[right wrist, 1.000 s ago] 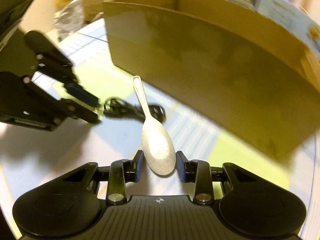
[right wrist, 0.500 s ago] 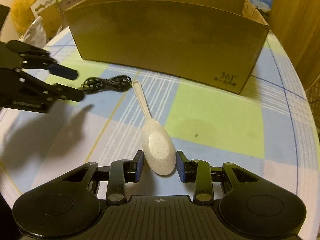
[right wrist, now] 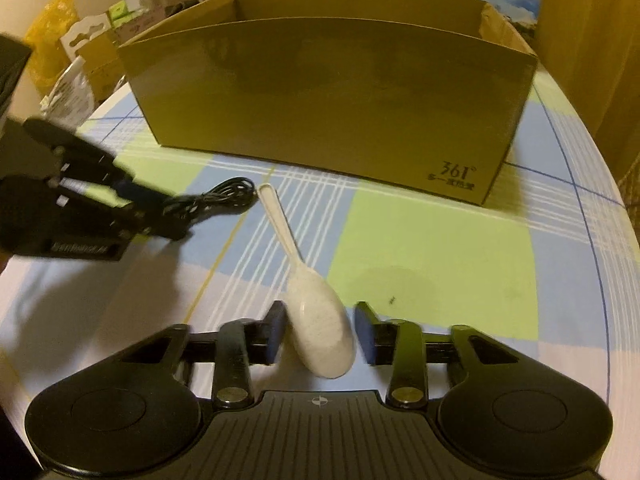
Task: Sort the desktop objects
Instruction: 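Grasp the white spoon with the right tool while the left tool approaches the cable, then lift the spoon with the right tool while the left tool grasps the black cable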
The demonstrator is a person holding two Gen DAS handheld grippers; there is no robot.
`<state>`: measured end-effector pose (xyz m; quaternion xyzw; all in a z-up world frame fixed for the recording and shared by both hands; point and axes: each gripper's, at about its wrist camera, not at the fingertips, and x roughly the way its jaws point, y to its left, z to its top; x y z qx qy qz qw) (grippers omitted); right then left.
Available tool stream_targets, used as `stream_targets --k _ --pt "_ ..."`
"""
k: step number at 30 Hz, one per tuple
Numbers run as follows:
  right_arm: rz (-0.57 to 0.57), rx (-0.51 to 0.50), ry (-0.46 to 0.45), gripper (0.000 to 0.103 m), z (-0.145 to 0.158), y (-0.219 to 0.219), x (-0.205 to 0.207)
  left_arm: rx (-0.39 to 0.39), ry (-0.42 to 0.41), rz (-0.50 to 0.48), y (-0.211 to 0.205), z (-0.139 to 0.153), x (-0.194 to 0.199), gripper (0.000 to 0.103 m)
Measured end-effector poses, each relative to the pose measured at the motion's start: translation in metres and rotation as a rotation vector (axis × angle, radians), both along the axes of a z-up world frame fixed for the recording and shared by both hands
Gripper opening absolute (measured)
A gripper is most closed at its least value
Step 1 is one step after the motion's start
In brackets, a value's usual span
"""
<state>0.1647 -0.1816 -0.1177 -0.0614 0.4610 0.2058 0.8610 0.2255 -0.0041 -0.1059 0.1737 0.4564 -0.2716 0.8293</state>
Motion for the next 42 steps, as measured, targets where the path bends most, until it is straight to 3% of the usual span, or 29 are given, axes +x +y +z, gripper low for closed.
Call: stream_targets --k 10,15,25,27,30,36,39,42 --pt "-0.186 0.254 0.143 0.029 0.007 -0.042 -0.011 -0.146 0.124 0.135 -0.006 0.016 -0.041 0.015" --pt "-0.276 0.234 0.093 0.03 0.01 -0.057 -0.011 -0.154 0.061 0.202 -0.005 0.014 -0.049 0.016" --pt "-0.38 0.21 0.0 0.04 0.016 -0.079 -0.011 -0.207 -0.03 0.213 -0.012 0.009 -0.039 0.032" --pt "-0.369 0.188 0.003 0.046 0.015 -0.08 -0.011 -0.21 -0.037 0.209 -0.013 0.008 -0.036 0.035" --pt "-0.29 0.13 -0.005 0.065 0.012 -0.071 -0.016 -0.209 -0.034 0.201 -0.014 0.002 -0.033 0.039" --pt "-0.133 -0.003 -0.053 0.065 0.007 -0.046 -0.025 -0.184 -0.01 0.169 -0.021 -0.007 -0.033 0.036" --pt "-0.098 0.001 -0.045 0.062 0.005 -0.04 -0.026 -0.172 -0.01 0.162 -0.024 -0.007 -0.037 0.031" --pt "-0.082 0.025 -0.016 0.039 0.003 -0.038 -0.025 -0.191 0.014 0.183 -0.021 -0.006 -0.04 0.024"
